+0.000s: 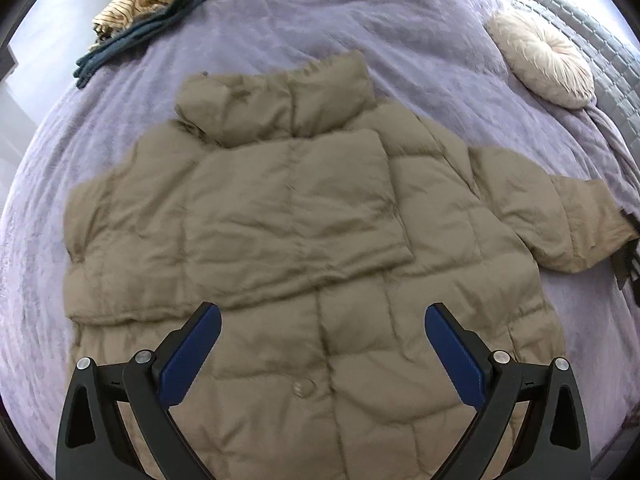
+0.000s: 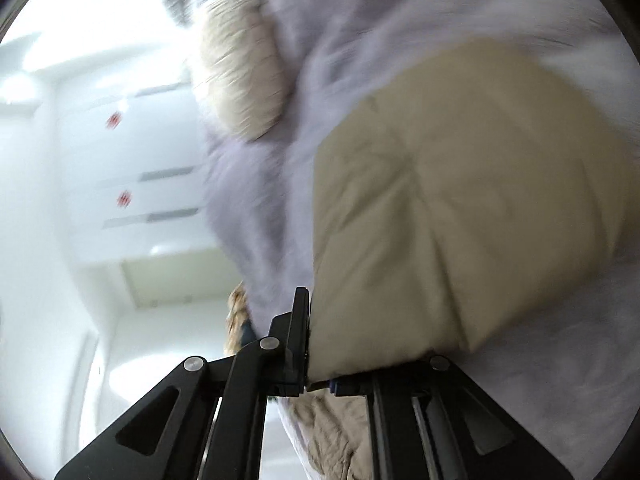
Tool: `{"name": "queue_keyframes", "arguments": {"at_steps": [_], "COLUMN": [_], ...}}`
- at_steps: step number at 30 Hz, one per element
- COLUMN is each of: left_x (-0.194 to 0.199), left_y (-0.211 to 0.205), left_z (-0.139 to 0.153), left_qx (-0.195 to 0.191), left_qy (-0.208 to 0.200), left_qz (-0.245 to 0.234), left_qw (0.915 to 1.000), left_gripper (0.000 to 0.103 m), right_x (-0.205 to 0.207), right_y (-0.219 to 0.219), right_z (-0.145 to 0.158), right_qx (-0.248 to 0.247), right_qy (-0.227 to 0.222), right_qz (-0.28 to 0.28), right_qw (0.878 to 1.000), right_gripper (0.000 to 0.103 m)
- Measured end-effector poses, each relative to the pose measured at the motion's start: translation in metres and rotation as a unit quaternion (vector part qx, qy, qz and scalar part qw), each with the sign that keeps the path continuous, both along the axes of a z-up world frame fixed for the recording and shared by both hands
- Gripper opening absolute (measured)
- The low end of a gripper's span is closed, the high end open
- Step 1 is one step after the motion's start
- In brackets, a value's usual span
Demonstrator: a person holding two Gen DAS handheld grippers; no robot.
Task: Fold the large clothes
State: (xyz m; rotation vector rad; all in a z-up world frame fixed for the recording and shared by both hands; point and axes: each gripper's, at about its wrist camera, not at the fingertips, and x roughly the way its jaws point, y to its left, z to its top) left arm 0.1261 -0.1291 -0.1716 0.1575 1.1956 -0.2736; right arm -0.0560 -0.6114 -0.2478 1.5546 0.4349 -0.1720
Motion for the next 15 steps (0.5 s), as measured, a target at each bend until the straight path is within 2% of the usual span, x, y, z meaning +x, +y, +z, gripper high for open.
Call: {"name": "queue_keyframes", "arguments": {"at_steps": [4,8,10,13,15], "left_x": [0.010,0.019,0.021,0.025,0.028], "left_y": [0.016,0.042,0.059,0.085,0.103], "left_z": [0.007,0.011,0.012,0.012,0.011], "left_qx": [-0.001,-0.008,-0.006,-0.003,-0.001], "left_qy": [-0.016,-0.025,-0.033,-0.042,-0.047], "left_qz": [0.013,0.037,0.048,0.067,0.082], "left_qw": [0.9998,0.9990,0.9983,0.9969,0.9956], "left_gripper": [0.102,0.102,0.102,0.102,0.102], "right_x": [0.047,0.102,0.131,0.170,0.196], "right_y": [0.038,0.095,0.133,0.200,0.255], "right_z": [0.046,0.087,0.102,0.113,0.107], "right_qx": [-0.057,-0.126,-0.161,-0.218,-0.252], "right_qy": [-0.028,-0.047,-0.054,-0.053,-0.040], "right_qz": [0.075,0.158,0.203,0.279,0.338], "right_qw": [0.995,0.978,0.964,0.934,0.906], "right_gripper": [0.008,0.008,0.008,0.008,0.008]}}
